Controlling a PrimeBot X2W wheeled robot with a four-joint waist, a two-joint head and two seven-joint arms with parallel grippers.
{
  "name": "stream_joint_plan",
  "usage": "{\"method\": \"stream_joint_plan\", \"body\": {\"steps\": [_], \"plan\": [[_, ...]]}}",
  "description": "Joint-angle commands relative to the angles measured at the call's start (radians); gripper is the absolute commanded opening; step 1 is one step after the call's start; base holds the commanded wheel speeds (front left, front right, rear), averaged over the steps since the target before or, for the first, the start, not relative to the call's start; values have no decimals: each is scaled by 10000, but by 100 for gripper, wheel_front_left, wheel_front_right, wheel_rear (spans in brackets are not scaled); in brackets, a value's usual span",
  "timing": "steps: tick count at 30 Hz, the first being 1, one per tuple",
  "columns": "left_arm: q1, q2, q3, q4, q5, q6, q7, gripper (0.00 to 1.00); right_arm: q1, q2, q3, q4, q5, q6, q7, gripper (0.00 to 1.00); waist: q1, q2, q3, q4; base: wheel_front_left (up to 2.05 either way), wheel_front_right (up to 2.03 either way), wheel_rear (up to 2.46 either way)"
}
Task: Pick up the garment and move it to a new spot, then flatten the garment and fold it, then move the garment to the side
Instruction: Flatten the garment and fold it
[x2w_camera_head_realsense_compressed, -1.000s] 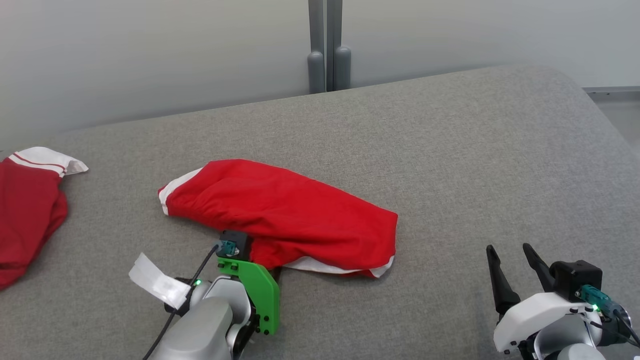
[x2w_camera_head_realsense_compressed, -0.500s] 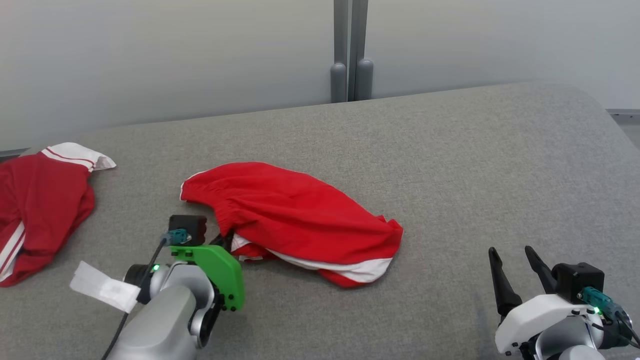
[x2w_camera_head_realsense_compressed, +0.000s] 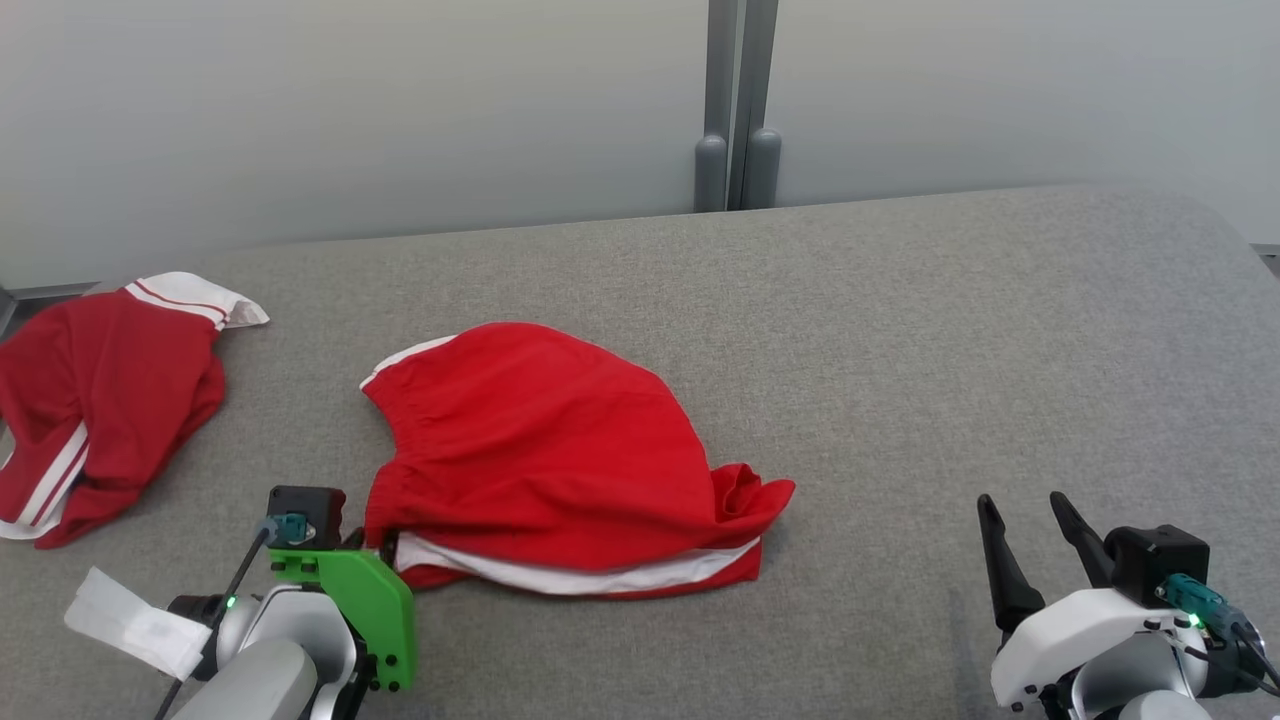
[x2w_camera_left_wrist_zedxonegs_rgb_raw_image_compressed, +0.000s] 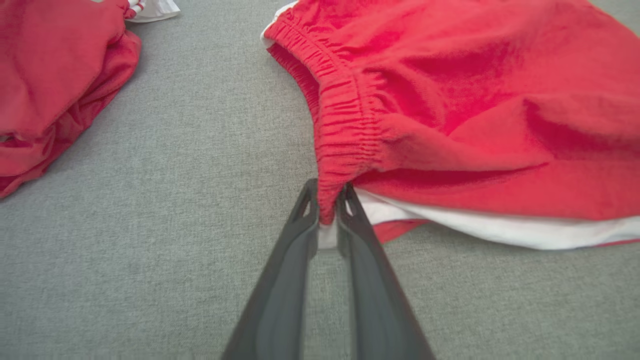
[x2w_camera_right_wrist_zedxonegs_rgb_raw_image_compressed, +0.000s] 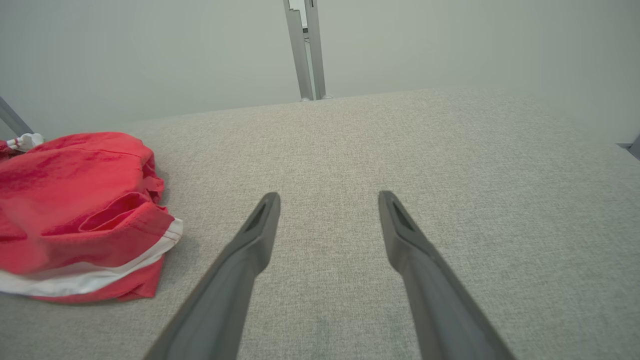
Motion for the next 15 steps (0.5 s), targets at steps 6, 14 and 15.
{"method": "stream_joint_plan", "body": {"steps": [6,14,15], "plan": [[452,532,-164,-1072,457,285,-342,100,-94,-34,59,10,12,1,-26,100,0,0,15,37,0,0,0],[1401,536,534,-2138,318,667,-2466,100,-52,-31,22,7,376,1,-187,100,0,0,-164,158,0,0,0],[1540,494,690,-2271,287,741,-2860,100,-32,-29,67,5,423,1,-244,100,0,0,-184,181,0,0,0]]}}
